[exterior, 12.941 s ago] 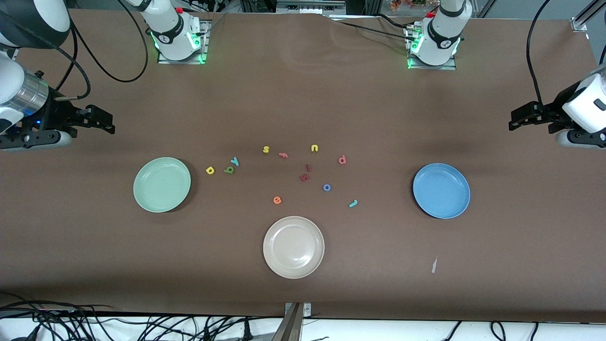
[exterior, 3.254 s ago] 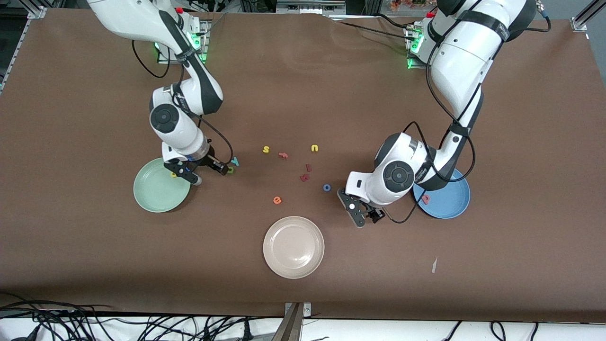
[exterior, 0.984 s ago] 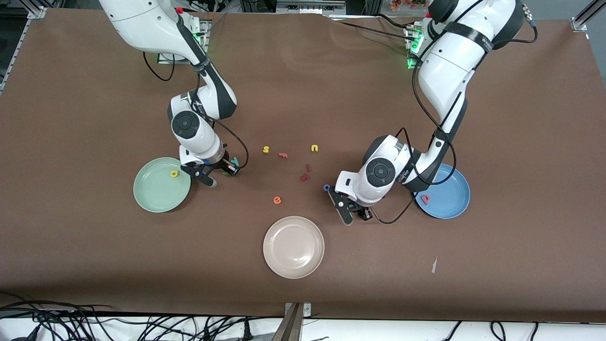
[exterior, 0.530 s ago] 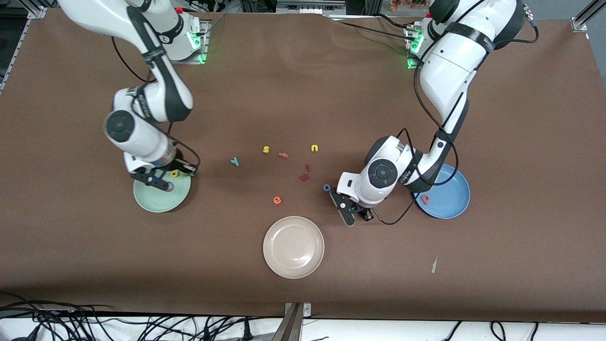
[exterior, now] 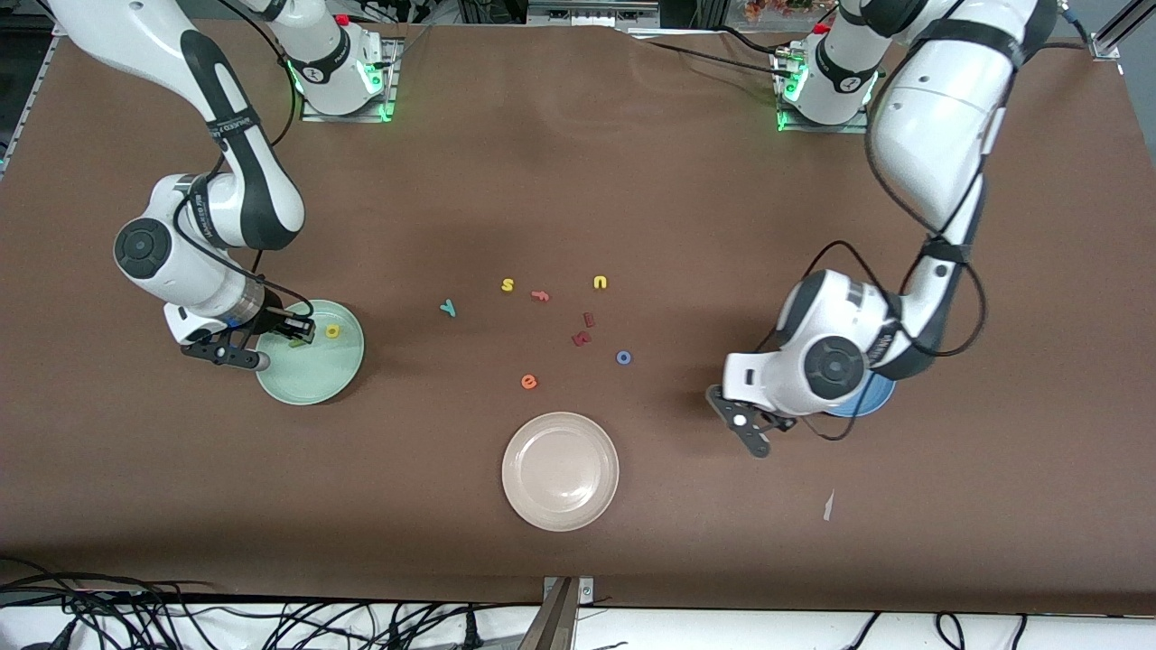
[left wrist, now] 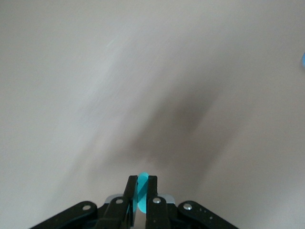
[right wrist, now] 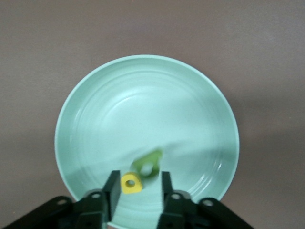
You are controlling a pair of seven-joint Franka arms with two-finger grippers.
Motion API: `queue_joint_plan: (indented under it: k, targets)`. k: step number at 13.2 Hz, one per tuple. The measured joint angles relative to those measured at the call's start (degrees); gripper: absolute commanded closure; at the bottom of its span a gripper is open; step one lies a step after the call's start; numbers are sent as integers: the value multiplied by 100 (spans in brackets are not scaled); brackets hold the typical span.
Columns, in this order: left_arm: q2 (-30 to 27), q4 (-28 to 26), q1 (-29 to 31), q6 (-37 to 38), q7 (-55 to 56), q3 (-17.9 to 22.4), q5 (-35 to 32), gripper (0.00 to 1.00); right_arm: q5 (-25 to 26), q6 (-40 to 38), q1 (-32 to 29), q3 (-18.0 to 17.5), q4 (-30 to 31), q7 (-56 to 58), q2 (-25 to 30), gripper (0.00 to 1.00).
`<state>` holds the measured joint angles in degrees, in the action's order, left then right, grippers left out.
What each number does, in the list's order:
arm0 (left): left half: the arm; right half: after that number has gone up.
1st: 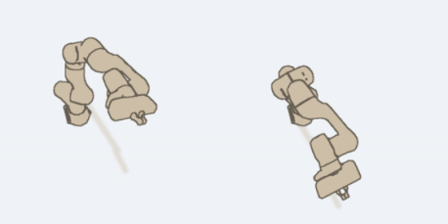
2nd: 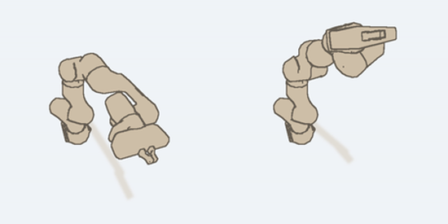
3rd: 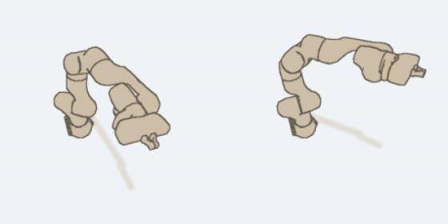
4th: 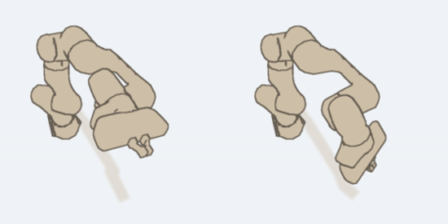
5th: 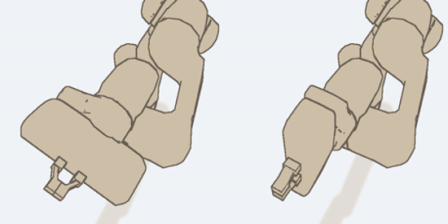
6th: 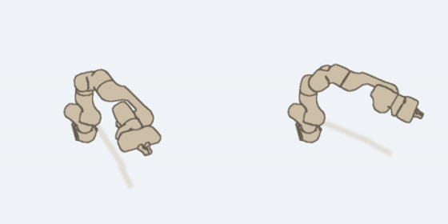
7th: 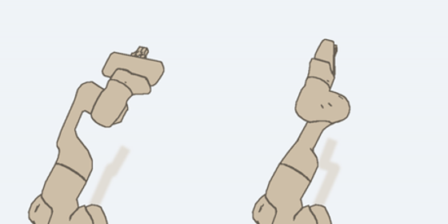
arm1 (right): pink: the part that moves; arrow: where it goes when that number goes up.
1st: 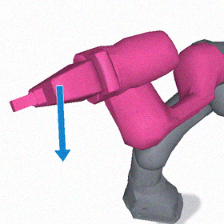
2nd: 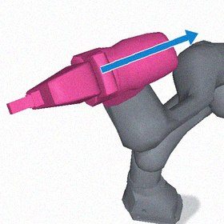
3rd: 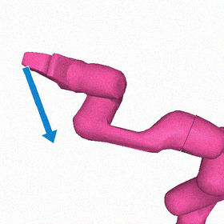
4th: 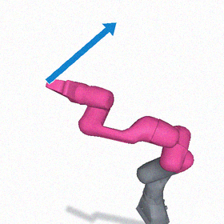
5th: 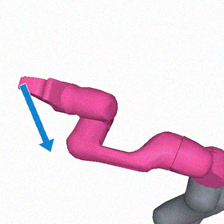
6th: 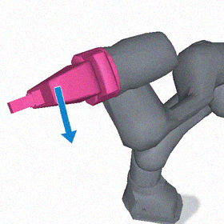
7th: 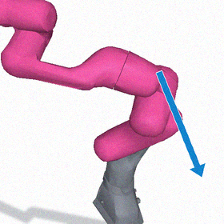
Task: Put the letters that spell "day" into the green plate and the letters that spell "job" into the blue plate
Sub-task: 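Place the l on the blue plate while the right gripper drops the b, then grasp the cyan y with the right gripper while the left gripper reaches the blue o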
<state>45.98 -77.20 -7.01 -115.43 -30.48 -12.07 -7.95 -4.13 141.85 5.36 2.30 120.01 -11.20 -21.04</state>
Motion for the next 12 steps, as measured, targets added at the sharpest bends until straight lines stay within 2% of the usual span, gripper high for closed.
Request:
queue_joint_plan:
  k: [2,5,6,8,9,12]
  targets:
    - [-69,-9,311,405,-5,10,1,100,-1,48,8,-4,0,-10,-32,42]
    - [-68,-127,934,510,-63,14,0,100,-3,52,106,-83,0,-574,-32,41]
    - [-69,-168,1132,511,-149,10,0,94,-3,53,232,-157,0,-970,-32,41]
    - [-69,-234,1336,537,-171,9,0,29,-1,59,676,-254,0,-1908,-32,40]
    - [-69,-271,1350,582,-105,8,5,0,-1,61,922,-275,0,-2336,-32,40]
    - [-69,-356,1339,768,574,-40,348,0,-1,63,1525,-298,2,-3405,-42,40]
